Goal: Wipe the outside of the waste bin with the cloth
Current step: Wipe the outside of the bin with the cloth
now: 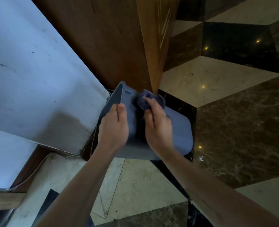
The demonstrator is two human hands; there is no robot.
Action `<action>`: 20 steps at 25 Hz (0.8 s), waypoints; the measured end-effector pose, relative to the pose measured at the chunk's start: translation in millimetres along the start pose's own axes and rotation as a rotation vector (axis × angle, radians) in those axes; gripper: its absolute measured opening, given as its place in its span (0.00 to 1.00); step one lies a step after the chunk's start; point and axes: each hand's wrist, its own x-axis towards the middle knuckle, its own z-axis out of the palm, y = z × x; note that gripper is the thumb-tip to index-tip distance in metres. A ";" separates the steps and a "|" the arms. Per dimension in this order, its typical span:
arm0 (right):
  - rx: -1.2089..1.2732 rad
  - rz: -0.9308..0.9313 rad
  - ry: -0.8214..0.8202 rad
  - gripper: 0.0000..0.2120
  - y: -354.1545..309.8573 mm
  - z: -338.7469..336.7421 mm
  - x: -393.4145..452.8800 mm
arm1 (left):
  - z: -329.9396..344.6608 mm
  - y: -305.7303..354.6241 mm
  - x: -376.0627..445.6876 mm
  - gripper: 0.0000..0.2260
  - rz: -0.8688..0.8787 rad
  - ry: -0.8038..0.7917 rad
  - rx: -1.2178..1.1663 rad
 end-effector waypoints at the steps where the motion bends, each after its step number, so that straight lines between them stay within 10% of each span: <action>1: 0.007 -0.067 -0.029 0.21 -12.0 5.8 -5.1 | 1.2 1.5 2.2 0.15 0.018 0.026 0.024; 11: -0.168 -0.448 -0.148 0.18 24.0 5.5 -45.7 | -9.8 -12.4 7.2 0.17 -0.130 0.039 -0.051; 20: -0.244 -0.054 0.026 0.21 76.8 -17.5 -40.9 | -24.6 -22.8 3.9 0.18 -0.073 -0.092 -0.020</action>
